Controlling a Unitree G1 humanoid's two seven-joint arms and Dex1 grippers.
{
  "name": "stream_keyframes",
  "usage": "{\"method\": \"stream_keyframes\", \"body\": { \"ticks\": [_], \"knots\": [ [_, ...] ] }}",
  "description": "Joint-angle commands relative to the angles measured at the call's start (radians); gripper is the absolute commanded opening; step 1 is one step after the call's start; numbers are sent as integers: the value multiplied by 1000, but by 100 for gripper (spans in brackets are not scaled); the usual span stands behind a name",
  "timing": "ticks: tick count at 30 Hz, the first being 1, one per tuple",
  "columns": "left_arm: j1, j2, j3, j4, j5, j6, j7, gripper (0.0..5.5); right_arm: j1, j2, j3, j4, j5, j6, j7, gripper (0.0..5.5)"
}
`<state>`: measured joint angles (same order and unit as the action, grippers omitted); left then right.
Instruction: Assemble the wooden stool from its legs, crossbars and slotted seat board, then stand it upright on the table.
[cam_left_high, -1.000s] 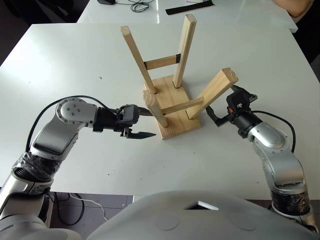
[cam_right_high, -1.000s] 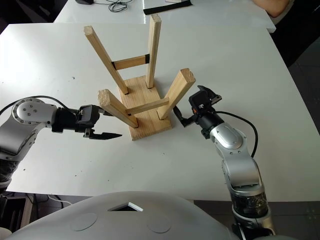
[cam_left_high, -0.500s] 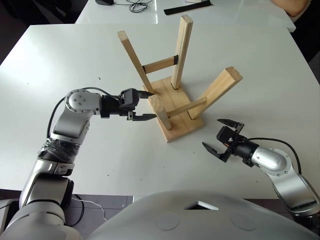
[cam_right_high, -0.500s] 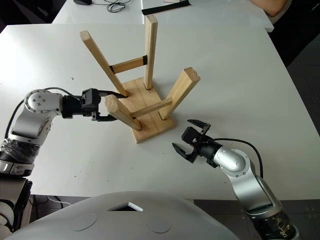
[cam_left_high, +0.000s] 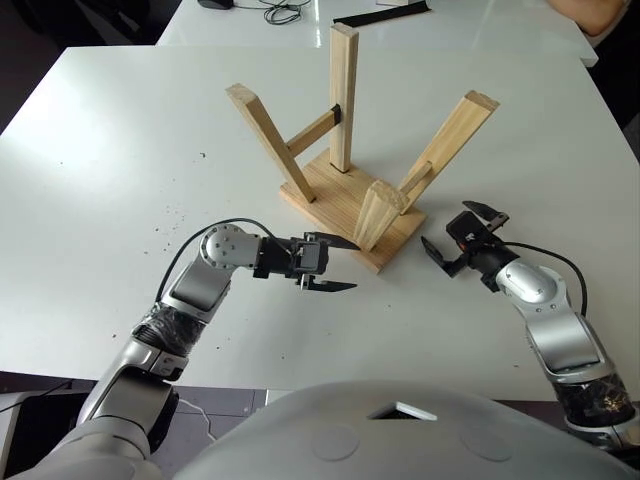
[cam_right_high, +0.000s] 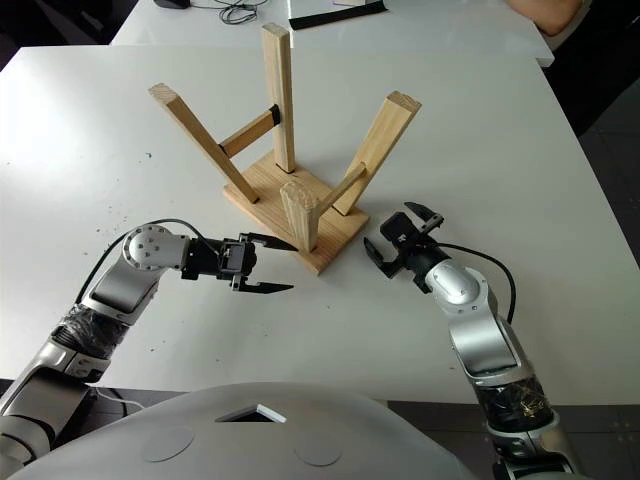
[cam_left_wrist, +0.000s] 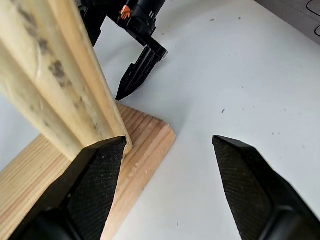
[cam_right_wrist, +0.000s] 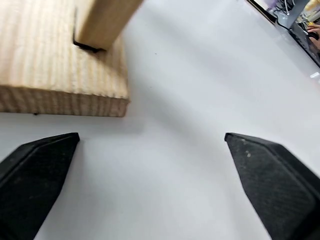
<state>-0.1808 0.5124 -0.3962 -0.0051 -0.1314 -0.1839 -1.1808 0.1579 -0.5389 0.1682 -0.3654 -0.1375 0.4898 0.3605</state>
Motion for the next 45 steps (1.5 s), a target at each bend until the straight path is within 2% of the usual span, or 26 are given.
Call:
{"method": "stream_keyframes", "body": {
  "ticks": [1,6,8,11,17,19,21,29,34,38,45],
  "knots": [
    [-16,24,57,-11,-31,55,23,323,3,-7,-31,98,-27,-21,-25,540],
    [-28,252,222,287,29,-56,6,323,68,16,-22,79,-45,-39,-53,540],
    [-119,279,233,491,90,-102,51,323,85,32,-16,62,-46,-33,-63,540],
    [-290,204,235,747,171,-109,224,323,85,48,-8,60,-47,-29,-63,540],
    [-538,10,170,1080,348,-223,603,323,44,57,47,91,-66,-39,-44,540],
    [-583,-21,143,1154,400,-262,674,323,27,58,68,97,-75,-42,-33,540],
    [-579,-32,114,1196,437,-308,663,323,14,59,84,102,-80,-46,-23,540],
    [-301,77,102,1074,338,-486,300,323,25,77,92,83,-83,-46,-26,540],
    [-63,105,107,696,140,-375,167,323,51,75,86,69,-77,-61,-24,540],
    [60,159,120,425,48,-225,157,323,100,45,53,35,-65,-75,-11,540],
    [172,241,182,363,80,-176,222,323,297,-63,-54,-38,-63,-107,29,540]
  ]
}}
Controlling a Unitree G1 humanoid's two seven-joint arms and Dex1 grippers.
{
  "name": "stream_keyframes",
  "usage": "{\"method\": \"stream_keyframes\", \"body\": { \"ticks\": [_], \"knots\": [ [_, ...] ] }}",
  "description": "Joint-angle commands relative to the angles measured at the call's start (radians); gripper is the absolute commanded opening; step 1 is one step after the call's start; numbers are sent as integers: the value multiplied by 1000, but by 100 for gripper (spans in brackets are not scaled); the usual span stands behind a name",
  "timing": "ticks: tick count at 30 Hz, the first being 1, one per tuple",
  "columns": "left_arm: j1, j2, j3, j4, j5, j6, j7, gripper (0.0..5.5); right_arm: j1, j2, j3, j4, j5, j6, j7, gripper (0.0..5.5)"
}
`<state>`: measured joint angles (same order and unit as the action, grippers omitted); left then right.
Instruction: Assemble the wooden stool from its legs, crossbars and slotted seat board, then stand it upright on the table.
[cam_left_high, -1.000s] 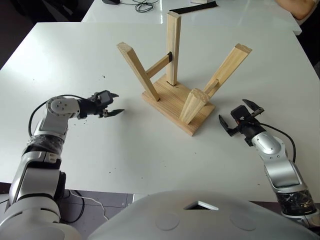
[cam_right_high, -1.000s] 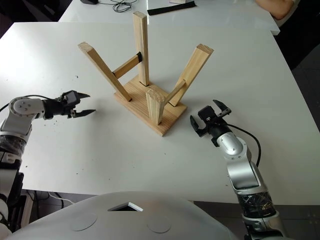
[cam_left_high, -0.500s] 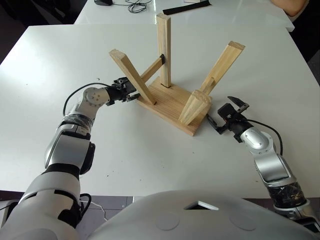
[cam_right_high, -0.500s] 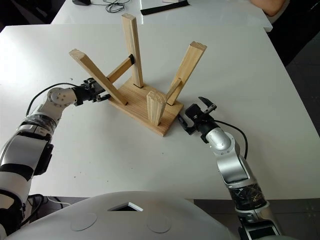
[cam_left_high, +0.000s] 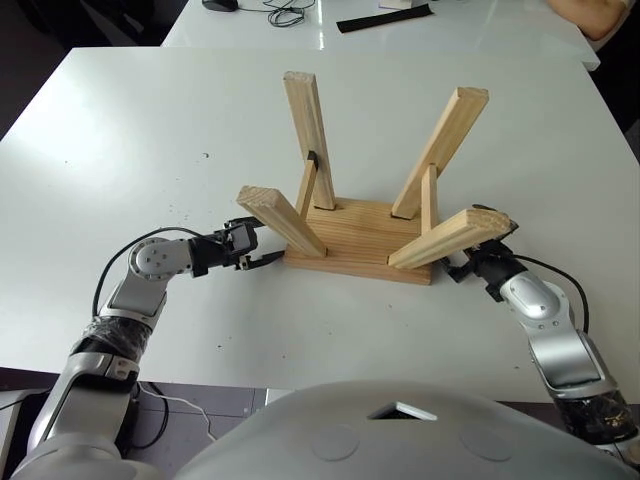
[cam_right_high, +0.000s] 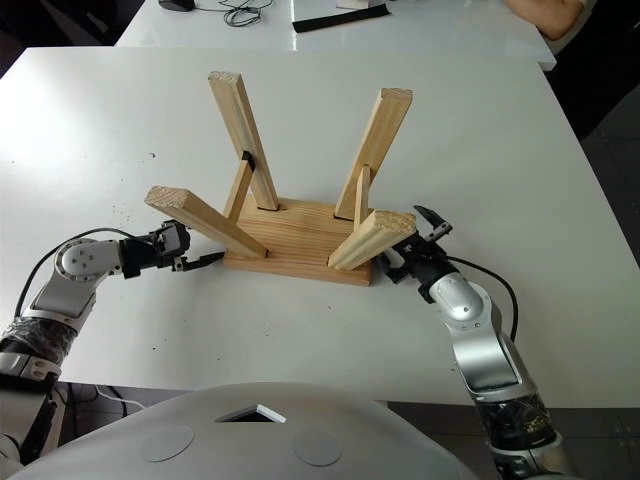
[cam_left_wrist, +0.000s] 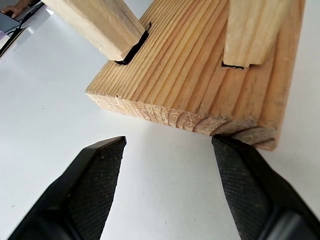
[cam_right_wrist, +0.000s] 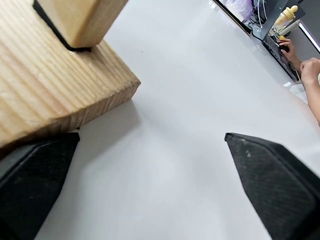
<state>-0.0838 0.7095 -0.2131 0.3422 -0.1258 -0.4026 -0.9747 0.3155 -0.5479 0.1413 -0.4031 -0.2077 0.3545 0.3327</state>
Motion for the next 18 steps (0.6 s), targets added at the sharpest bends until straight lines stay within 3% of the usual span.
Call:
{"method": "stream_keyframes", "body": {
  "ticks": [1,5,11,14,18],
  "knots": [
    [85,46,3,13,78,42,23,323,163,-61,-33,-18,13,26,67,540],
    [140,47,-7,-58,64,71,17,323,205,-65,-6,-70,31,24,106,540],
    [189,44,-38,-208,10,165,-27,323,152,34,93,-149,95,73,120,540],
    [212,72,-1,-354,-104,290,-54,323,186,48,59,-284,206,116,166,540],
    [240,127,86,-560,-285,482,-86,323,209,11,-91,-468,391,189,245,540]
  ]
}}
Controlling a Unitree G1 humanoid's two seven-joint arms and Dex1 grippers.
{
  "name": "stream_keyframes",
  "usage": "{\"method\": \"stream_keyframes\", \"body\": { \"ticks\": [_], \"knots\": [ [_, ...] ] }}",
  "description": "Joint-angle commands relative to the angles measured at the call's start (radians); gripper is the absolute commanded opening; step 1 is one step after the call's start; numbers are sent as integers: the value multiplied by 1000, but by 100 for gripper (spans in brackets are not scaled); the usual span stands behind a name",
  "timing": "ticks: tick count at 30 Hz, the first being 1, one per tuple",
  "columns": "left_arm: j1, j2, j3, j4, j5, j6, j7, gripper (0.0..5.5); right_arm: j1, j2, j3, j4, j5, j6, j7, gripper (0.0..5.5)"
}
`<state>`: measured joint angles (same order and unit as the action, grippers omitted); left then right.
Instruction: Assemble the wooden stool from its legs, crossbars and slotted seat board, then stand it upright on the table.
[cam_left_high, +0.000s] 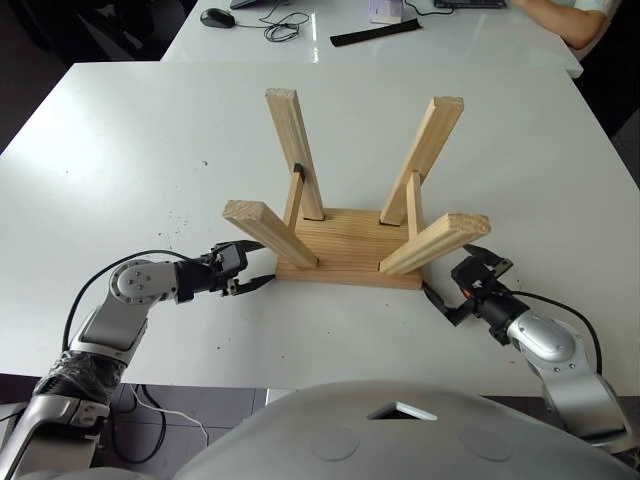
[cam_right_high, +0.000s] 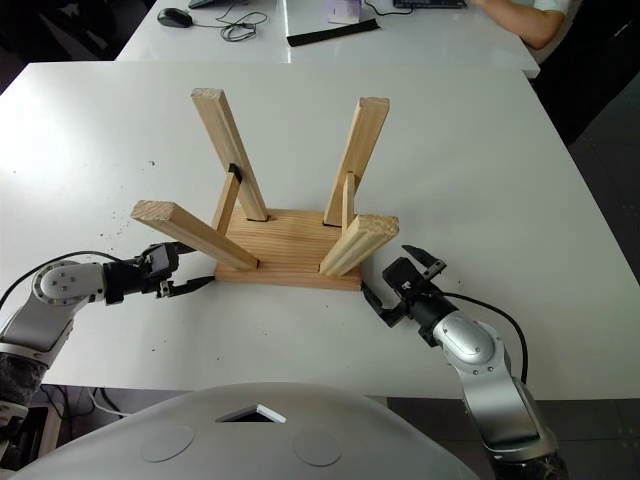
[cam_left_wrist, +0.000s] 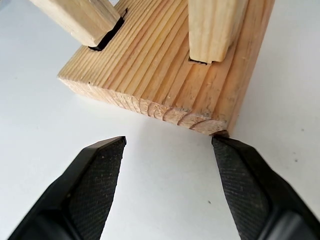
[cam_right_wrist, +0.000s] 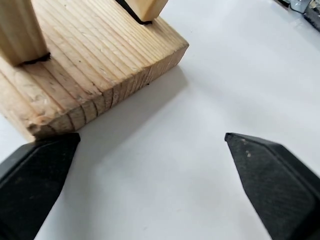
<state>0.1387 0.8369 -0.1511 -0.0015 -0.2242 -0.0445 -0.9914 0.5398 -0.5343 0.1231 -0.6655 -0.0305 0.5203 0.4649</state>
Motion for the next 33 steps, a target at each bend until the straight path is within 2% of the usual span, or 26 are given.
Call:
{"method": "stream_keyframes", "body": {
  "ticks": [1,7,12,15,19,25,31,33],
  "knots": [
    [31,17,52,-268,-235,169,-80,323,-11,-13,-120,-247,263,42,133,540],
    [56,113,244,-474,-505,400,-122,323,-25,-104,-394,-375,546,118,218,540],
    [11,166,371,-501,-657,525,-159,323,-61,-182,-524,-379,690,137,232,540],
    [-1,176,400,-493,-674,554,-186,323,-82,-206,-565,-375,753,151,220,540],
    [-15,172,342,-385,-496,457,-234,323,-44,-228,-550,-333,698,153,235,540],
    [-29,175,228,-72,-180,169,-305,323,140,-294,-537,-143,515,23,409,540],
    [-93,102,118,135,-38,-12,-331,323,105,-294,-382,39,416,-86,476,540],
    [-126,61,79,185,-12,-31,-331,293,47,-276,-307,73,405,-92,473,510]
  ]
}}
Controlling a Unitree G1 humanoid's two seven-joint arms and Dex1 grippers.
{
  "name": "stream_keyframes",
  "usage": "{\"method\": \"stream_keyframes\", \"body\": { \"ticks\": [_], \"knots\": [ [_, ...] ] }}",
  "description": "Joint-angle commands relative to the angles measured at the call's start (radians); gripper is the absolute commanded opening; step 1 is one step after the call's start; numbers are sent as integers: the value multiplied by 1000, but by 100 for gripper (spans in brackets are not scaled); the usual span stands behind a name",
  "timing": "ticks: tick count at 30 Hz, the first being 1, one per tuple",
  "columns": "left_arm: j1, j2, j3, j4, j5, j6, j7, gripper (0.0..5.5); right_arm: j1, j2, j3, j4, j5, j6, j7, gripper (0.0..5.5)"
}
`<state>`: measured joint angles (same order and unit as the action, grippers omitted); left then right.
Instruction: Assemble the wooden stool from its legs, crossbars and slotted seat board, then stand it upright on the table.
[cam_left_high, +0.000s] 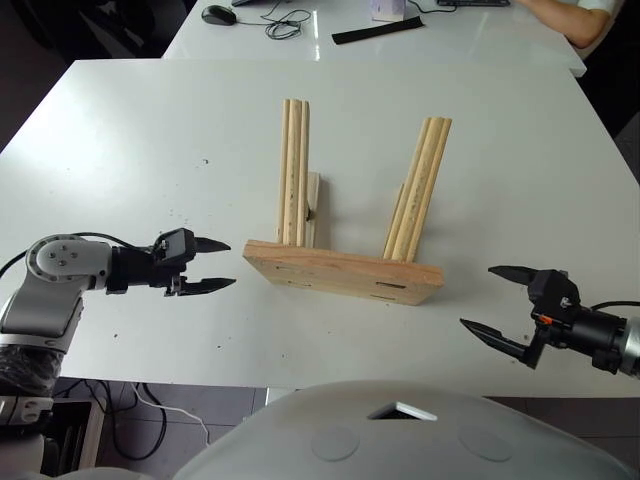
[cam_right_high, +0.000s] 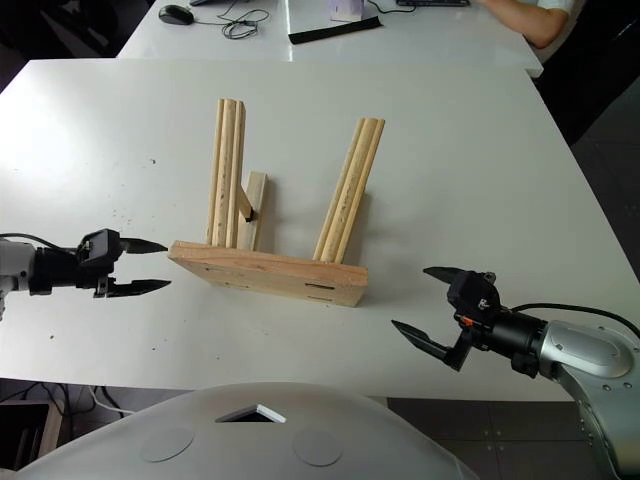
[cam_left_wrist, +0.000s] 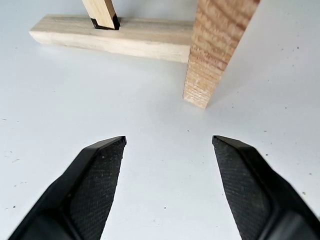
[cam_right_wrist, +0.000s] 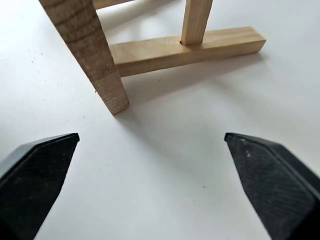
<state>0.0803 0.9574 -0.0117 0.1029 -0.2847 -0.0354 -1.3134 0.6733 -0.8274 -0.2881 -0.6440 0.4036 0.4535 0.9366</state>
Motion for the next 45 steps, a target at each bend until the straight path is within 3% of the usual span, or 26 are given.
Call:
{"method": "stream_keyframes", "body": {
  "ticks": [1,5,16,18,24,36,41,45],
  "knots": [
    [-84,-79,-81,100,56,-42,-14,280,-116,27,145,66,-43,-33,-1,497],
    [-130,-147,-133,125,57,-25,-35,248,-204,60,272,112,-82,-49,-13,438],
    [-179,-234,-189,158,63,-51,-67,248,-326,77,422,231,-118,-82,22,438],
    [-177,-241,-195,150,59,-44,-71,222,-333,83,442,250,-129,-93,19,436],
    [-183,-255,-209,134,52,-26,-84,151,-330,100,497,248,-139,-104,20,352],
    [-188,-265,-173,77,17,63,-70,150,-319,87,455,228,-141,-113,-11,179],
    [-191,-259,-129,13,-39,144,-78,151,-313,82,433,225,-139,-110,-21,179],
    [-142,-205,-63,-192,-148,287,-98,151,-260,60,361,100,-68,-72,-22,179]
  ]
}}
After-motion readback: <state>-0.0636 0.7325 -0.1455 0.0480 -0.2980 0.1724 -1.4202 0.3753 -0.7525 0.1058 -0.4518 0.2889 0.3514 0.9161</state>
